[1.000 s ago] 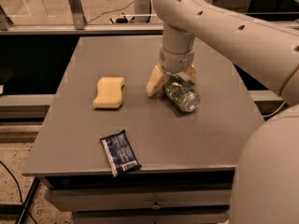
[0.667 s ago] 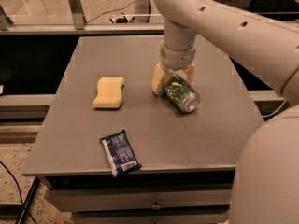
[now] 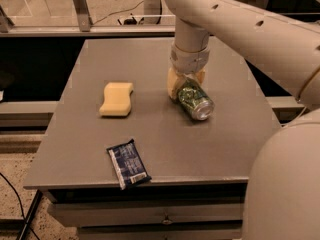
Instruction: Place green can upright
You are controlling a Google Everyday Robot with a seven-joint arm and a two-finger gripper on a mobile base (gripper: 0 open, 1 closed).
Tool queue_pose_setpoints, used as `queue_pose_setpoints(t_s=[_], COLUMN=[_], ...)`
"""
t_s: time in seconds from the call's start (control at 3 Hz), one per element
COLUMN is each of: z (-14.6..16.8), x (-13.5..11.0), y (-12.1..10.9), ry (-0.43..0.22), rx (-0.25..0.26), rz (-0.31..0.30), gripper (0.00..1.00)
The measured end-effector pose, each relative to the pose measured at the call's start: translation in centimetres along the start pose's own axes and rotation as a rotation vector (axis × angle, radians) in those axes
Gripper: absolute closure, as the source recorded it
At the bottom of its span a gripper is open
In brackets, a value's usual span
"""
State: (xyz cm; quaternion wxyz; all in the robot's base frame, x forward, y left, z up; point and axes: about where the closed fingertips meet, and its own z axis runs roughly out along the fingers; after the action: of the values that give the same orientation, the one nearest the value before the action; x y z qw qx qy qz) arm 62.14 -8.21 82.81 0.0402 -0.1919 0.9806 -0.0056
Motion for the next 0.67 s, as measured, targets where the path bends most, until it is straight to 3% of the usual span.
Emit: queue_pose_setpoints(t_s=[0.33,0.67], z=[-0.7,-3.4], x=[0.3,0.4], y=[0.1,0.1], ry=[0.008,-0.063], rx=[-0.049,-0.133], rz=[-0.065,-0.233], gripper=[1.0,1.0])
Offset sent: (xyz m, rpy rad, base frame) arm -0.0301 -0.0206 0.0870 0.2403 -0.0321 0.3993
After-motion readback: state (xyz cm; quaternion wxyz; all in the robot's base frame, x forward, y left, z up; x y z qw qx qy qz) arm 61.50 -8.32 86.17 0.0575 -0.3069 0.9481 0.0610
